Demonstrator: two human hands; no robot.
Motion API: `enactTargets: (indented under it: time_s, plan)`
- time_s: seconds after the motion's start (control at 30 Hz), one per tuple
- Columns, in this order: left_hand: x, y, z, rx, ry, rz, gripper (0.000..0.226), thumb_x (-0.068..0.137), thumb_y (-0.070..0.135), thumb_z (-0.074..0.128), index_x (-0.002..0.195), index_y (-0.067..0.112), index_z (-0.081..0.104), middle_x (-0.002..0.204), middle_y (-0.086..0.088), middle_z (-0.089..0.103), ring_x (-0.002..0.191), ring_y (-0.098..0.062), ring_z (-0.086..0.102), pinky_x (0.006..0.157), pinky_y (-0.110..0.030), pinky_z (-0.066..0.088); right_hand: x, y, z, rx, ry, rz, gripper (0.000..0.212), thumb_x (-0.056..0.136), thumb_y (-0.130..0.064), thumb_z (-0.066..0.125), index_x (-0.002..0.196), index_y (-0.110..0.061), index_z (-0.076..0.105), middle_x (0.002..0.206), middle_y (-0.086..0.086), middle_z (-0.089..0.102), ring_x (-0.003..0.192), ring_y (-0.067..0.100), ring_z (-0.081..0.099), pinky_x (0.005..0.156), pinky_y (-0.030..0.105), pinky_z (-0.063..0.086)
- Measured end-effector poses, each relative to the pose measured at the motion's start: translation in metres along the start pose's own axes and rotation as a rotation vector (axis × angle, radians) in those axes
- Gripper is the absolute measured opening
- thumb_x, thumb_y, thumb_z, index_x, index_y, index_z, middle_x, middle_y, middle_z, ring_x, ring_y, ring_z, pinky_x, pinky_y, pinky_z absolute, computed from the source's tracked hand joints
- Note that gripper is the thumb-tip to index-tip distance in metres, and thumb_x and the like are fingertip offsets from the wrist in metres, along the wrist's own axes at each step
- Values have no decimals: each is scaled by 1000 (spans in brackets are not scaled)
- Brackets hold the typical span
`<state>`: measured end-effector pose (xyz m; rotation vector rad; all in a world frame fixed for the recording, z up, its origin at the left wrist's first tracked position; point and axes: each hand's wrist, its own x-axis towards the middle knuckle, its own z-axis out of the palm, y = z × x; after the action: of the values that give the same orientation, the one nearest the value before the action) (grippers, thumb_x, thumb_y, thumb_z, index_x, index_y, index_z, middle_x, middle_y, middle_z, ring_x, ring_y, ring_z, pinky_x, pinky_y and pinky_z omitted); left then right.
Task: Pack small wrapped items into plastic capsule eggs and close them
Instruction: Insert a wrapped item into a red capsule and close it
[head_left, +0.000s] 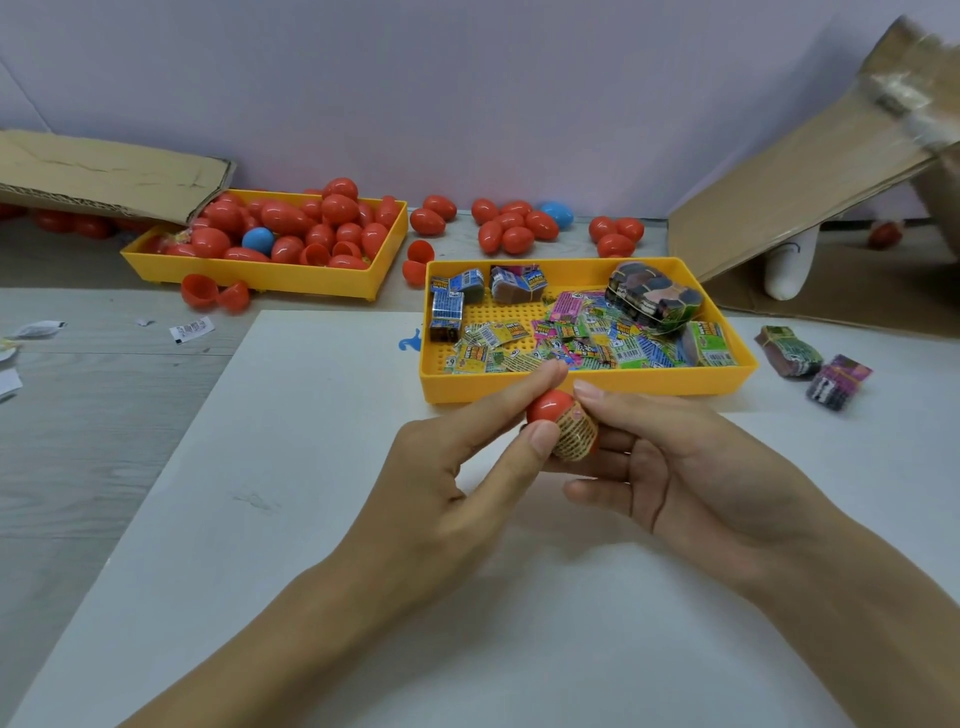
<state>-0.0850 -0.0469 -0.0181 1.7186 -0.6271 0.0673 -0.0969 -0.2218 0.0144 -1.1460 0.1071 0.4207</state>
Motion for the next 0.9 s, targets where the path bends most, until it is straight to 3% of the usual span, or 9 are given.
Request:
enactTargets:
  time_s: [0.17, 0.43, 0.7, 0.9]
  plan:
    - [0, -1, 0, 1, 10, 25, 47, 88, 26, 64, 133, 14, 58, 131, 5, 65, 124, -8, 58, 106, -32, 47, -1, 0, 1, -54, 35, -35, 31, 68, -29, 75, 91, -8, 78, 95, 18, 74, 75, 18, 71, 54, 25, 56]
    - [0, -4, -1, -37, -50, -39, 47, 91, 23, 62, 137, 16, 56, 134, 11, 62, 128, -6, 55, 108, -31, 45, -3, -1, 0, -95, 42, -34, 28, 65, -31, 77, 85, -12, 79, 91, 14, 75, 76, 20, 74, 50, 23, 55]
    - [-1, -4, 0, -111, -45, -79, 46, 91, 23, 61, 137, 17, 56, 130, 8, 66, 123, -7, 59, 104, -28, 47, -2, 2, 2, -108, 55, -33, 30, 67, -36, 75, 88, -15, 78, 91, 13, 75, 78, 21, 74, 49, 23, 53]
    - [-2, -3, 3, -135, -7, -74, 37, 92, 17, 59, 129, 15, 63, 127, 11, 67, 120, -4, 61, 99, -19, 48, -4, 2, 2, -168, 61, -37, 24, 64, -36, 77, 79, -17, 77, 83, 10, 75, 78, 22, 75, 48, 21, 52]
